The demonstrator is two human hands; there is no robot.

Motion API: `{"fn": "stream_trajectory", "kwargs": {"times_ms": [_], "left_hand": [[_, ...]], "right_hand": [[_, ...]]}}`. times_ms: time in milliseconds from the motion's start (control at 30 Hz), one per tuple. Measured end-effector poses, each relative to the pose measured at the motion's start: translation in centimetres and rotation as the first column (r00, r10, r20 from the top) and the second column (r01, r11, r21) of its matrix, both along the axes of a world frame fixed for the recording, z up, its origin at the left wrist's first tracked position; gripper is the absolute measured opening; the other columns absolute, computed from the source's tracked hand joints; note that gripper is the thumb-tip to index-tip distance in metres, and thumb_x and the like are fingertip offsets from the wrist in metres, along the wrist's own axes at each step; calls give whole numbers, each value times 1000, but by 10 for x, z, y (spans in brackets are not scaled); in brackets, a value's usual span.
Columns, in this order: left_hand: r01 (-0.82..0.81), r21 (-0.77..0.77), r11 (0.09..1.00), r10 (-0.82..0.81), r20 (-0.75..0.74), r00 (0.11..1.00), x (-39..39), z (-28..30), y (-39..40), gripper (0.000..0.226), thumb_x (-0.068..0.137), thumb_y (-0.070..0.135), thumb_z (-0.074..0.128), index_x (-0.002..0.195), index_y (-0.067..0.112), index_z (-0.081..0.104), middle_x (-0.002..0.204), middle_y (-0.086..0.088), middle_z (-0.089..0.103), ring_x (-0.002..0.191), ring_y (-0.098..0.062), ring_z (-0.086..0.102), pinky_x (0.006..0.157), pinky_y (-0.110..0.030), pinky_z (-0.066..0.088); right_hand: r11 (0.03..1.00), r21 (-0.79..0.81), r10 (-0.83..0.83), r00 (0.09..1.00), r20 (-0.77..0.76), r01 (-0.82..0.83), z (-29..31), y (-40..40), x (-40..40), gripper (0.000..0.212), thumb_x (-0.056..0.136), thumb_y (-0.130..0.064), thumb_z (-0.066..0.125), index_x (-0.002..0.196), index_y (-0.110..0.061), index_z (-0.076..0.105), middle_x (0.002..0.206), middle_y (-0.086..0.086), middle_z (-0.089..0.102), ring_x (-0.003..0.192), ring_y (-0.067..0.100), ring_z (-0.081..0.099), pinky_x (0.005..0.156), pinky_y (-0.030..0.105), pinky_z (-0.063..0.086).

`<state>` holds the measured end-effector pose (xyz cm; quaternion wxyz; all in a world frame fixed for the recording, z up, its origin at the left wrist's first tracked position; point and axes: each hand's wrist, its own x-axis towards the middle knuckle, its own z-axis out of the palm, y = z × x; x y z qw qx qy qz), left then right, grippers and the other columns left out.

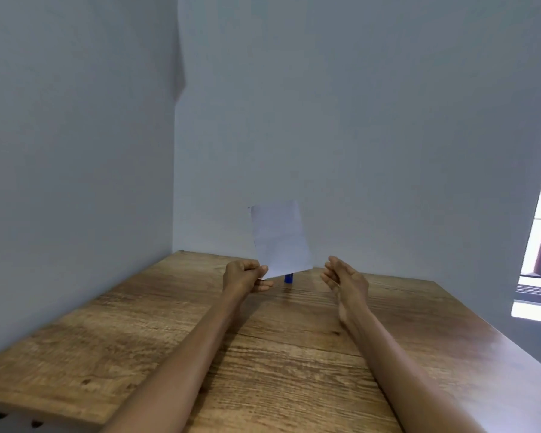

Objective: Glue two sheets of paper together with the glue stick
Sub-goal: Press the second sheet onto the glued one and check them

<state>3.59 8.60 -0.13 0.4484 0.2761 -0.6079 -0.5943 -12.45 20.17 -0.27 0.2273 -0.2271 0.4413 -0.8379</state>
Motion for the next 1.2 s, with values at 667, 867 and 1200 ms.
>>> {"fn": "stream_trajectory", "kwargs": {"times_ms": [667,867,1200], "left_hand": [[199,-60,978,-205,-113,972,-8,2,21,15,86,20,67,89,5,67,87,-12,73,76,-20,73,65,-30,61],[79,-31,996,-81,-48,996,-17,-5,20,22,82,2,68,99,-12,63,62,-10,69,51,-15,68,58,-27,59],[331,10,944,-327,178,928,-5,-5,20,34,80,6,72,109,6,56,74,-15,71,61,-19,70,54,-25,57]], "right_hand": [[964,188,237,933,-269,-190,-11,-16,17,17,85,-22,69,69,-14,67,62,-2,63,56,6,57,64,21,50],[946,294,254,876,-411,-136,-13,-22,31,25,86,-30,66,75,-8,71,61,-3,61,62,12,53,64,24,46],[968,251,81,951,-300,-3,0,3,-10,34,88,-34,63,111,-9,66,97,-3,64,86,14,52,69,24,45]]}}
